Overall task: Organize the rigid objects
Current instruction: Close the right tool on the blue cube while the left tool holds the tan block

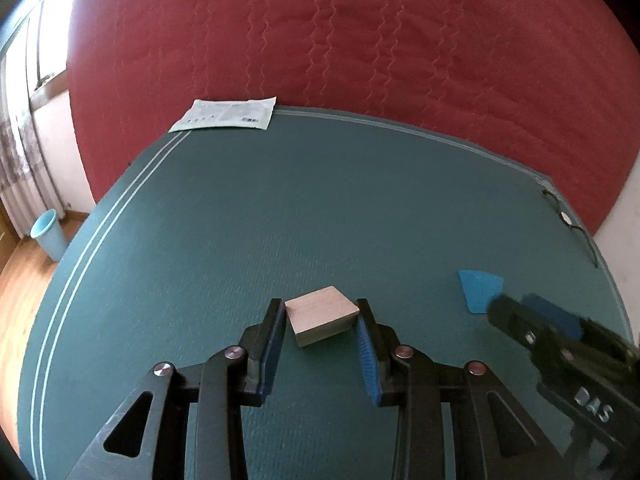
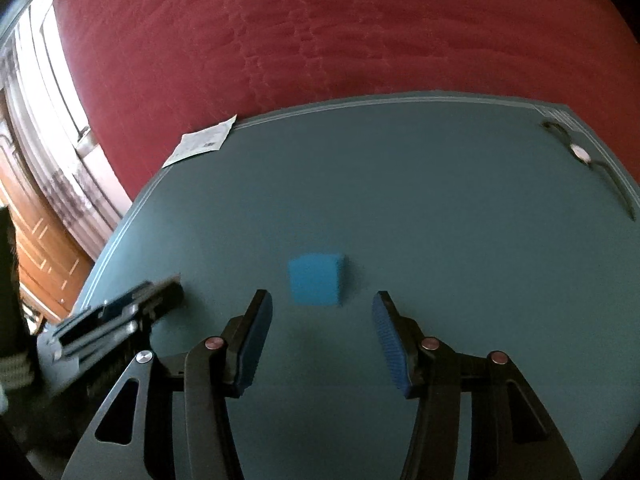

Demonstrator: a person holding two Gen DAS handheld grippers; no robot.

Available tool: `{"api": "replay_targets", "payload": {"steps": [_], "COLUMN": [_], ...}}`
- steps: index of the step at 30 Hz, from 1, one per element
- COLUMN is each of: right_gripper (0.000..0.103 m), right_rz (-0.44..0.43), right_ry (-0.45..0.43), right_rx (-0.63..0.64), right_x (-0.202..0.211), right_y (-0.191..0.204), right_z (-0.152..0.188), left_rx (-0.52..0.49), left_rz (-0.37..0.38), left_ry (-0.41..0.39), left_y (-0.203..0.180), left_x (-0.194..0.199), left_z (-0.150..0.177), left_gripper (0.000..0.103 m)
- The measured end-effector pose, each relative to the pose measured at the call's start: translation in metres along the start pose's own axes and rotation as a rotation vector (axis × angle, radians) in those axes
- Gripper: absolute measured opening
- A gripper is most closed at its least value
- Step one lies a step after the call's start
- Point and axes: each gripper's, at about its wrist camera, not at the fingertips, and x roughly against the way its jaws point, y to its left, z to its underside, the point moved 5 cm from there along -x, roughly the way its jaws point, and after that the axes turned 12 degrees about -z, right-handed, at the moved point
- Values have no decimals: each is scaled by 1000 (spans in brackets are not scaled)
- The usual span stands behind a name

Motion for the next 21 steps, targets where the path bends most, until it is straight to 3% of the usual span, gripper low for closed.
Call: {"api": "replay_targets", "payload": {"steps": [7,9,21], "right_gripper": [43,33,32], "right_rz": [72,90,84], "right_ry": [28,32,26], "right_rx": [92,106,58], "right_x": [-23,-24,-3], "right_y": [12,14,6], "right_z": [0,0,13], "left_rx": [15,16,6], "left_rz": [9,8,9], "left_ry": [11,12,-7], "left_y": [1,1,-1], "left_x": [-2,-2,1], "left_z": [1,1,1], "left_gripper": [37,37,37]}}
